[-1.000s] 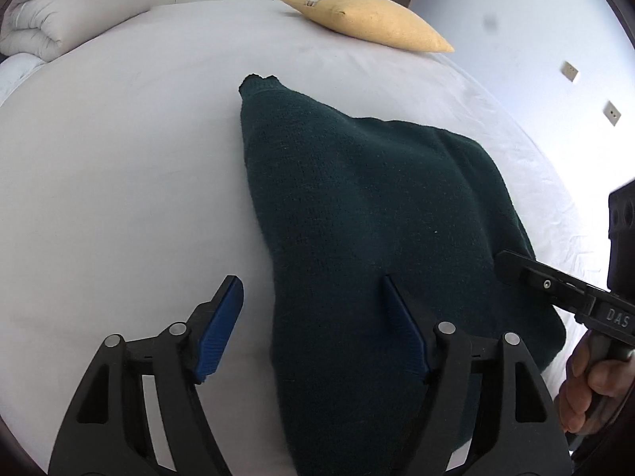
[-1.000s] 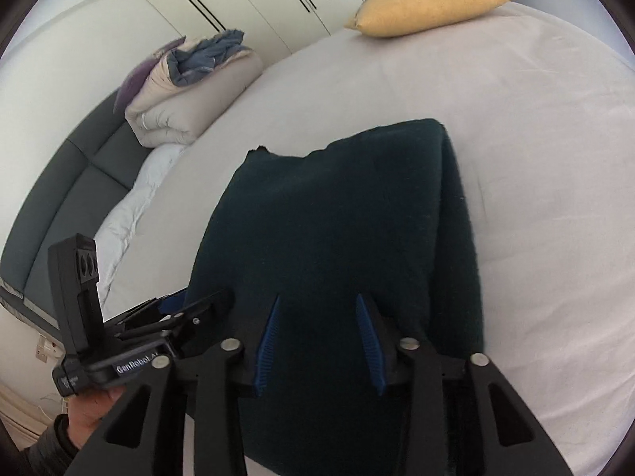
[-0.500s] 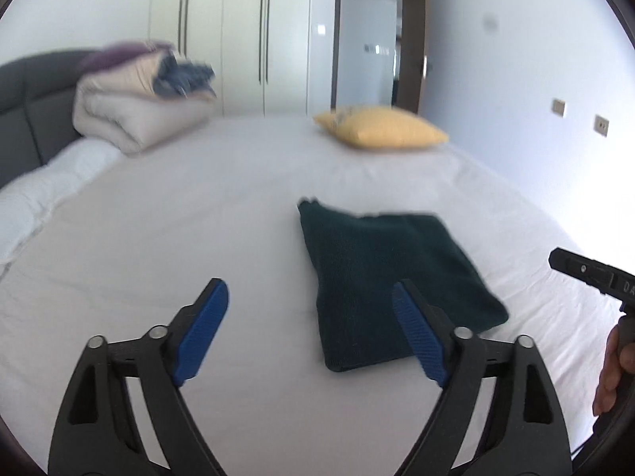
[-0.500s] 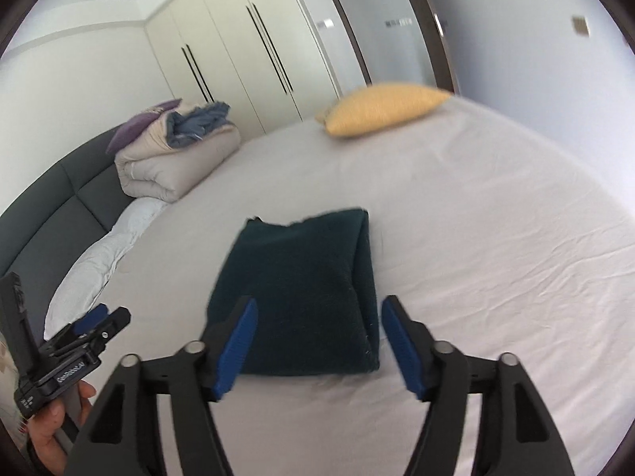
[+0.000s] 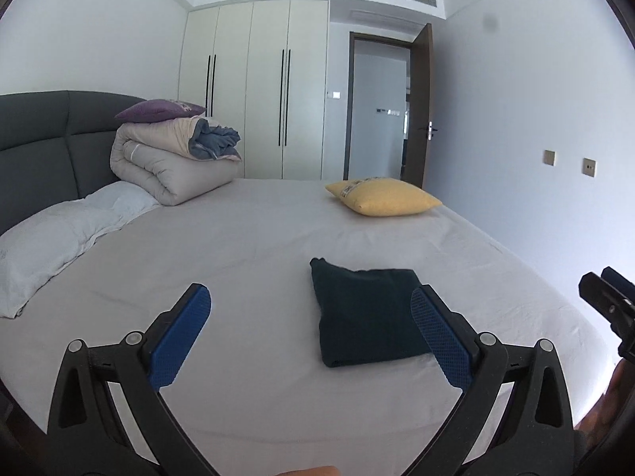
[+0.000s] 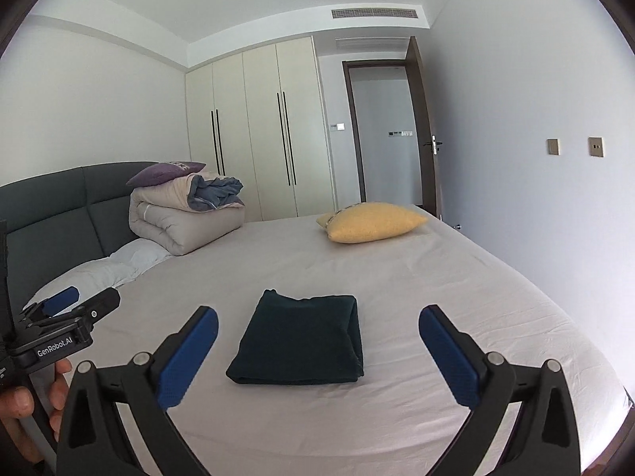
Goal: Fold small clothes
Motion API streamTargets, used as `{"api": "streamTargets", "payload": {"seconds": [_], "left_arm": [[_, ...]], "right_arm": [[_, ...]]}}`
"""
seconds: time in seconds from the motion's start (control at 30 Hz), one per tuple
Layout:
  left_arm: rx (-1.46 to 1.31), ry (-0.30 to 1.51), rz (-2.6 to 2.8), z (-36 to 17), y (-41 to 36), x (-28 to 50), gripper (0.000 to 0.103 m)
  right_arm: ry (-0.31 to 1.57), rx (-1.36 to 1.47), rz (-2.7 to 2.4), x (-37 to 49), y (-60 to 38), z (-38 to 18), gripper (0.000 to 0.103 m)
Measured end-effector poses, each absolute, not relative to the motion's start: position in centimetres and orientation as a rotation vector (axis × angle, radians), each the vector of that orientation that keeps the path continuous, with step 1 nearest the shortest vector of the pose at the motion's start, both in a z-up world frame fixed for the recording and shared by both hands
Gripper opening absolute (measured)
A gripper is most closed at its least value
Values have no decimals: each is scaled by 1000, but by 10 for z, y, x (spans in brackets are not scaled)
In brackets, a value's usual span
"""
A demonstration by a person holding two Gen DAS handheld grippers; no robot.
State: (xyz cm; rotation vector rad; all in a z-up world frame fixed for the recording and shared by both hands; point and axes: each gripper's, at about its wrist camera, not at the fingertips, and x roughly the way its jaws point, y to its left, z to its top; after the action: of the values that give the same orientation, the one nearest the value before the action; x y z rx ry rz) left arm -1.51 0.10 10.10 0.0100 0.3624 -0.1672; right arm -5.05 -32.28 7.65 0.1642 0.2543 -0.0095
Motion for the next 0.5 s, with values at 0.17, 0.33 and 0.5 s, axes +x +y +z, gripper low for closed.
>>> {"api": "streamTargets", "payload": {"seconds": [0.17,0.33,0.5], "left_arm": [[21,433,-168,97,6,-47,103],[54,540,-158,74,-3,-55,103],[34,627,-155,52,-2,-49,103]], "right_arm": [[290,162,-14,-75,-320,86,103],[349,118,-68,-72,-311,81,103],[413,43,-103,-64,-296,68,103]]}}
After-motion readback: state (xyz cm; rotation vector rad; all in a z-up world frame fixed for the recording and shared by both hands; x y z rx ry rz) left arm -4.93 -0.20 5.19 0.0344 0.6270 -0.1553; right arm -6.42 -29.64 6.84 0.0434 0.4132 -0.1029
